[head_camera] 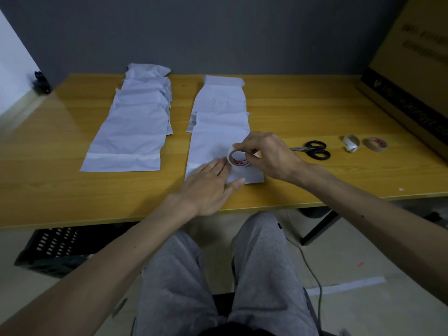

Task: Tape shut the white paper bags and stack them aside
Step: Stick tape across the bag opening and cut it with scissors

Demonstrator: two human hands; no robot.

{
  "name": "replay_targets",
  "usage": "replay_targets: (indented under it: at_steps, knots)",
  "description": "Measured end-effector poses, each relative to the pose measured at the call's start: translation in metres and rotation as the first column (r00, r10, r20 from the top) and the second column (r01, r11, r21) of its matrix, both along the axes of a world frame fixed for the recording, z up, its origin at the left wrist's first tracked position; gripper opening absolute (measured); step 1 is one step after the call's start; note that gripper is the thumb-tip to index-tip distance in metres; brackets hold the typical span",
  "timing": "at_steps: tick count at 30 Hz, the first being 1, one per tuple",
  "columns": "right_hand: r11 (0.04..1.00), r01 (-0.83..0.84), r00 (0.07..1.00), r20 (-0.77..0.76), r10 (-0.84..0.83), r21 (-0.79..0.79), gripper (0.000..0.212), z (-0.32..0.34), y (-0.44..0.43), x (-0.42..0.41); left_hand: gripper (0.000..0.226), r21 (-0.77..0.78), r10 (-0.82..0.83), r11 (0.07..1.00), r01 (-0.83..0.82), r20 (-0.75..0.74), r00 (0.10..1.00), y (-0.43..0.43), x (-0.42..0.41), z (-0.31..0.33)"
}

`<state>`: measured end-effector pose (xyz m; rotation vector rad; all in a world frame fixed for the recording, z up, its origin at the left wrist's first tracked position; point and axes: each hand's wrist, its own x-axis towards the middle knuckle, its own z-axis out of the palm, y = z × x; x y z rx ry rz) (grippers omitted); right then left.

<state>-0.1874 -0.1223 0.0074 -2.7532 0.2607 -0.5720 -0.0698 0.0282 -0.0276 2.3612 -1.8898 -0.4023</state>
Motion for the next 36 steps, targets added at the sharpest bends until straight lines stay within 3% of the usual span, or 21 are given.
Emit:
replay_targets:
  at_steps: [5, 8, 36]
  knots:
    - [0.999, 0.014, 1.000, -0.014, -0.014, -0.029, 0.034, 0.003, -0.003, -0.001, 0.045, -0.274, 0.074, 0.961, -0.029, 0.155, 0.985, -0.009, -0.004, -0.006]
    - [0.999, -0.005, 1.000, -0.026, 0.004, -0.044, 0.036, 0.005, -0.001, -0.002, 0.037, -0.341, 0.163, 0.936, -0.087, 0.201, 0.966, -0.011, -0.012, -0.010]
    - [0.994, 0.021, 0.991, -0.130, -0.034, -0.104, 0.036, 0.014, -0.008, -0.024, 0.050, -0.265, 0.245, 0.946, -0.184, 0.217, 0.945, -0.021, -0.019, -0.016]
